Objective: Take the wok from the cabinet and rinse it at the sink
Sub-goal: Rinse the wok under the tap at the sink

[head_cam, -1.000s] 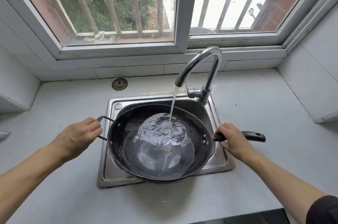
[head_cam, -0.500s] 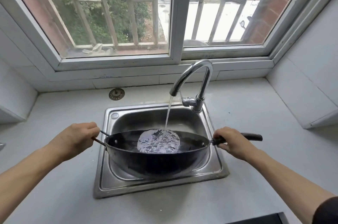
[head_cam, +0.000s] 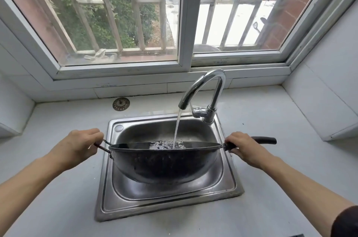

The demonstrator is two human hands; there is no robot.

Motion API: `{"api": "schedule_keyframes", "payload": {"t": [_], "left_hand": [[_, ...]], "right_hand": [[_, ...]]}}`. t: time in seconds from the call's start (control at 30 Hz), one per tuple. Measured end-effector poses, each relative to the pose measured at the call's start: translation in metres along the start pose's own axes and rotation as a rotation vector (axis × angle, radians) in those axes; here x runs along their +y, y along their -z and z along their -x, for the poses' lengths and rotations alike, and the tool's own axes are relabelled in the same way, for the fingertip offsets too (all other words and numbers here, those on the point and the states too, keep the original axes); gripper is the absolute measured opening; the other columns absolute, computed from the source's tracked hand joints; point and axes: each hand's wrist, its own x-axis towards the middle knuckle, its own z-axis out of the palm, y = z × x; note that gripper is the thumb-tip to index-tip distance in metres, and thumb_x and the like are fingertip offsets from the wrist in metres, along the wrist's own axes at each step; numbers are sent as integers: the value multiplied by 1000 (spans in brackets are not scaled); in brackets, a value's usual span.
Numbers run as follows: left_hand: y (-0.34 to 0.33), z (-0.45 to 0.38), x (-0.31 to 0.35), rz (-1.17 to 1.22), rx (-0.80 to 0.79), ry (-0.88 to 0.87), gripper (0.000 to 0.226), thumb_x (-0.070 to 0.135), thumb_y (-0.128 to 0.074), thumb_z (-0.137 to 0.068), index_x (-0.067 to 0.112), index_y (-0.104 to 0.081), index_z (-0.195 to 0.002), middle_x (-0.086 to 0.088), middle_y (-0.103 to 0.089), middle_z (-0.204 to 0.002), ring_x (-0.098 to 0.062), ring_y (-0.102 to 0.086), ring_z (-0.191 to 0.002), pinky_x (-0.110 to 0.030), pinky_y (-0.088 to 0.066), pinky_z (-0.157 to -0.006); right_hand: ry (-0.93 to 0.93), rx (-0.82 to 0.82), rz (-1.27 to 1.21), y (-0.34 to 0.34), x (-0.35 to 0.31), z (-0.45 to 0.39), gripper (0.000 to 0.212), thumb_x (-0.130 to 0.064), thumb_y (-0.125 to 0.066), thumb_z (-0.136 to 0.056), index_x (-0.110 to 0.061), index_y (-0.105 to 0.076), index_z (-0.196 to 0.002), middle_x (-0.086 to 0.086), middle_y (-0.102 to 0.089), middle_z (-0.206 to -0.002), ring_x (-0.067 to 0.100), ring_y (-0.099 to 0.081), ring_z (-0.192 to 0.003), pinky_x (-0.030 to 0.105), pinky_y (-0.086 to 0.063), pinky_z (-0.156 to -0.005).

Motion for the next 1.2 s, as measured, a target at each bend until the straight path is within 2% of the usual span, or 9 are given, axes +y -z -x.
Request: {"api": "schedule_keyframes", "payload": {"t": [0.13, 0.27, 0.4, 0.5, 0.57, 0.67, 0.73, 1.03, 1.2], "left_hand": [[2, -4, -1, -23, 30, -34, 45, -11, -73, -53, 18, -44, -73, 5, -51, -68, -24, -37, -48, -27, -35, -42], [2, -4, -5, -8, 51, -53, 44, -11, -71, -54, 16, -45, -76, 4, -56, -81, -26, -42, -49, -31, -41, -42], [-1, -5, -7, 4, 62, -34, 36, -8, -72, -58, 14, -51, -76, 5, -59, -80, -22, -38, -50, -31, -41, -43], [-3, -4, -12, 26, 88, -49, 11, 14, -57, -73, 20, -50, -79, 7, -62, -80, -21, -43, -51, -29, -42, -45], [-6, -5, -14, 39, 102, -58, 6, 21, -46, -75, 22, -49, -80, 8, -62, -80, -22, -48, -51, -29, -43, -45], [-9, -10, -15, 59, 81, -18, 22, 3, -66, -68, 18, -54, -78, 9, -61, -77, -19, -40, -51, -28, -42, -46], [-10, -15, -16, 61, 60, 13, 30, -7, -72, -62, 15, -57, -76, 11, -58, -74, -17, -38, -52, -27, -41, -47], [-21, -35, -28, 126, 28, -17, 14, 14, -54, -66, 22, -50, -76, 11, -56, -68, -20, -51, -55, -33, -47, -49], [-24, -45, -30, 159, 20, 12, 19, 8, -59, -63, 21, -51, -74, 11, -54, -64, -21, -51, -54, -33, -45, -49]], "right_hand": [[58, 73, 47, 3, 1, -6, 23, -7, -73, -78, -16, -60, -94, -3, -54, -95, 19, -50, -83, 34, -47, -73], [90, 153, 111, 3, 3, -9, 27, -7, -78, -73, -19, -61, -90, -4, -57, -90, 20, -50, -81, 36, -46, -66], [80, 183, 161, 3, 5, -10, 30, -11, -81, -71, -21, -61, -91, -7, -58, -89, 19, -54, -82, 35, -42, -73], [98, 156, 112, 5, 5, -11, 26, -6, -80, -72, -16, -64, -89, -3, -60, -86, 22, -53, -77, 36, -47, -69], [91, 128, 68, 5, 6, -11, 23, -5, -77, -74, -15, -64, -90, -3, -60, -87, 22, -53, -79, 36, -49, -70], [61, 85, 29, 2, 9, -12, 20, -7, -74, -77, -15, -64, -92, -4, -60, -89, 21, -53, -84, 36, -49, -74], [34, 58, 9, 1, 11, -13, 19, -7, -73, -78, -14, -65, -94, -4, -61, -89, 19, -53, -87, 35, -48, -77], [-24, -30, -45, -1, 20, -26, 18, -12, -71, -82, -14, -66, -98, -4, -62, -90, 17, -53, -90, 32, -44, -81], [-33, -62, -39, -4, 28, -34, 16, -15, -70, -82, -16, -65, -98, -4, -63, -89, 17, -53, -89, 33, -44, -79]]}}
